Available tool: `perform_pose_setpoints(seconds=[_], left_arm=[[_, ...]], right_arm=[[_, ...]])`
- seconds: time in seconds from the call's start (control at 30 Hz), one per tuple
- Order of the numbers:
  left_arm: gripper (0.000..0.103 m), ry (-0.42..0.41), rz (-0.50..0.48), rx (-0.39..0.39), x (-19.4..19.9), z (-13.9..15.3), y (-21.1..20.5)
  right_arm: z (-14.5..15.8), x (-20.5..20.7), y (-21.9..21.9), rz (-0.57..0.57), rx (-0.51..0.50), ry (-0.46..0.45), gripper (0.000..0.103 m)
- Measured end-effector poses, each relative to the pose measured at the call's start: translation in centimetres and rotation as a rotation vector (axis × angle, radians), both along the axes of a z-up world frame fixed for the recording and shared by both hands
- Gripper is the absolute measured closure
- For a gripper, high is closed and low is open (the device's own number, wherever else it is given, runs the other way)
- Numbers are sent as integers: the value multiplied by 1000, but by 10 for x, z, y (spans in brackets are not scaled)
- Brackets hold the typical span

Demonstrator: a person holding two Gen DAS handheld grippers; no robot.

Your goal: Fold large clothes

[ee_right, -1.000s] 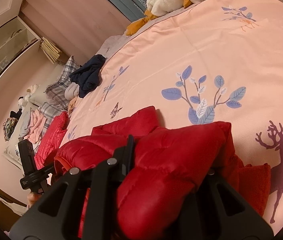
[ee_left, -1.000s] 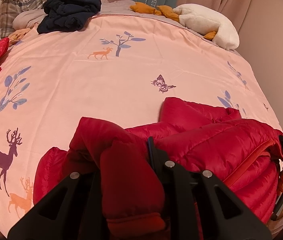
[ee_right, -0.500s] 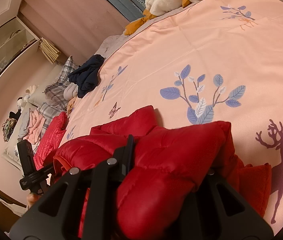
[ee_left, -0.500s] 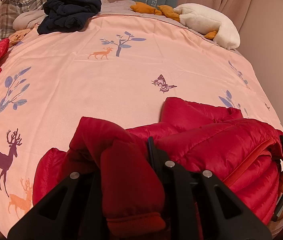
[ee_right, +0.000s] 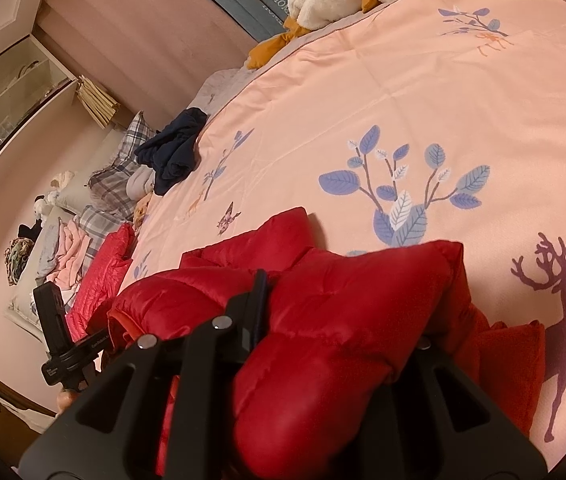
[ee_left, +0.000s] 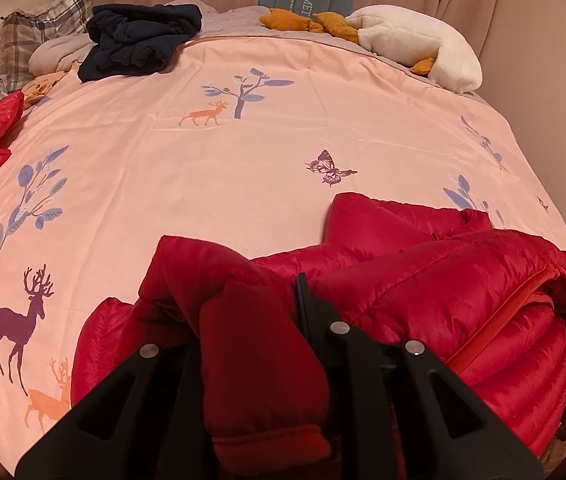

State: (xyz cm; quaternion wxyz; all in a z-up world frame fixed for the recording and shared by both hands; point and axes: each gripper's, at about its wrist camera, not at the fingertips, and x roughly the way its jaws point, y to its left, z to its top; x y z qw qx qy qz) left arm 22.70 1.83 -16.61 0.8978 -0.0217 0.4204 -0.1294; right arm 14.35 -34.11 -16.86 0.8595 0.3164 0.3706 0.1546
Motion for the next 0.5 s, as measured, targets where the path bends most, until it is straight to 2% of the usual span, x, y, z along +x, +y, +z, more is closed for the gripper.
perform_pose_setpoints(seconds=[0.33,0.5], left_arm=[[87,-3,11,0,-4,2,0],[87,7,35,-39,-6,6,5]], right_arm=[[5,-3,4,-10,-9,19,81],[8,-5,5,-17,-9,24,77]])
